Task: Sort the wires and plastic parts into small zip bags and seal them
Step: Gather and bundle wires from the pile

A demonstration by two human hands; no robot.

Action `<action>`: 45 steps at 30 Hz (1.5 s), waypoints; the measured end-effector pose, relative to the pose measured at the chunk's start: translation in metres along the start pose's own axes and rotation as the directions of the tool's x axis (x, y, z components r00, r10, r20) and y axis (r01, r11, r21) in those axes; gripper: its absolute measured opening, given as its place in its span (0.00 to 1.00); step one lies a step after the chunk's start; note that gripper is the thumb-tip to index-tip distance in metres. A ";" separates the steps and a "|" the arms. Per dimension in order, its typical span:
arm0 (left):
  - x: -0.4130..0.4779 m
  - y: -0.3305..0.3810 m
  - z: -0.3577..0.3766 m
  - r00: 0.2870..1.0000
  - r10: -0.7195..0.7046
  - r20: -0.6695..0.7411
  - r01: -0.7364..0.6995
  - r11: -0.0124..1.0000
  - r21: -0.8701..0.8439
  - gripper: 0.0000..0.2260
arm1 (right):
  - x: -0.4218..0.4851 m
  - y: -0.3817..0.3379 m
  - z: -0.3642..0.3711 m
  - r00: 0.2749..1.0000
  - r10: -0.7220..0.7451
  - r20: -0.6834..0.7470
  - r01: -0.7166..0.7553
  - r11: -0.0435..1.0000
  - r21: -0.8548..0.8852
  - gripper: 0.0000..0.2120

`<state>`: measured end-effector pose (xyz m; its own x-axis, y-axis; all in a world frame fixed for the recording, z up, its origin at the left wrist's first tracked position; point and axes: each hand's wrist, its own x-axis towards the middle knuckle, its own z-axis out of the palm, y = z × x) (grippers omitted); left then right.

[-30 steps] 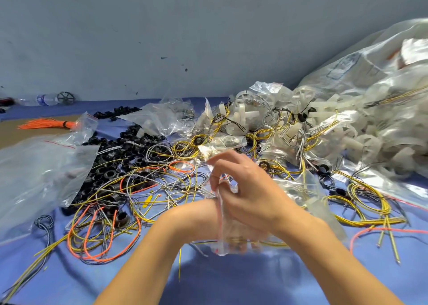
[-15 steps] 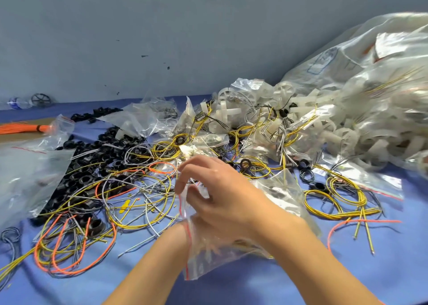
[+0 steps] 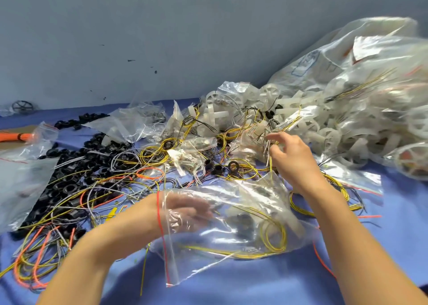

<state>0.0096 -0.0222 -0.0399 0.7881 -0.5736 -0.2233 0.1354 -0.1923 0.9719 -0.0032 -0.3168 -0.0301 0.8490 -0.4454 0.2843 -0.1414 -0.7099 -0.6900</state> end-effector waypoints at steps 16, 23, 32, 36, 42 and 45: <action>0.006 0.021 -0.015 0.813 0.098 -0.573 -0.203 0.972 -0.121 0.12 | 0.021 0.010 0.033 0.988 0.126 -0.085 -0.114 0.984 0.137 0.12; 0.009 0.029 -0.010 0.758 0.125 -0.640 -0.291 0.943 -0.161 0.13 | 0.027 0.002 0.013 0.968 0.240 0.075 -0.209 0.600 0.773 0.07; 0.019 0.044 0.039 0.784 0.371 -0.497 -0.395 0.917 0.062 0.09 | -0.015 -0.048 0.005 0.986 -0.026 0.167 -0.132 0.498 0.857 0.18; 0.020 0.047 0.059 0.754 0.544 -0.367 -0.483 0.839 0.251 0.10 | -0.047 -0.071 0.025 0.966 -0.249 0.062 0.143 0.721 0.678 0.17; 0.026 0.041 0.066 0.741 0.568 -0.360 -0.492 0.823 0.285 0.09 | -0.070 -0.079 0.045 0.919 -0.379 -0.107 0.394 0.869 0.301 0.15; 0.028 0.041 0.058 0.741 0.516 -0.429 -0.452 0.856 0.250 0.10 | -0.069 -0.081 0.041 0.867 -0.482 -0.124 0.498 0.849 0.177 0.14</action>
<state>0.0020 -0.0926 -0.0110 0.9117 -0.1828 0.3679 -0.3902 -0.1050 0.9147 -0.0300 -0.2064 -0.0215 0.7412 -0.1113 0.6619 0.3925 -0.7281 -0.5620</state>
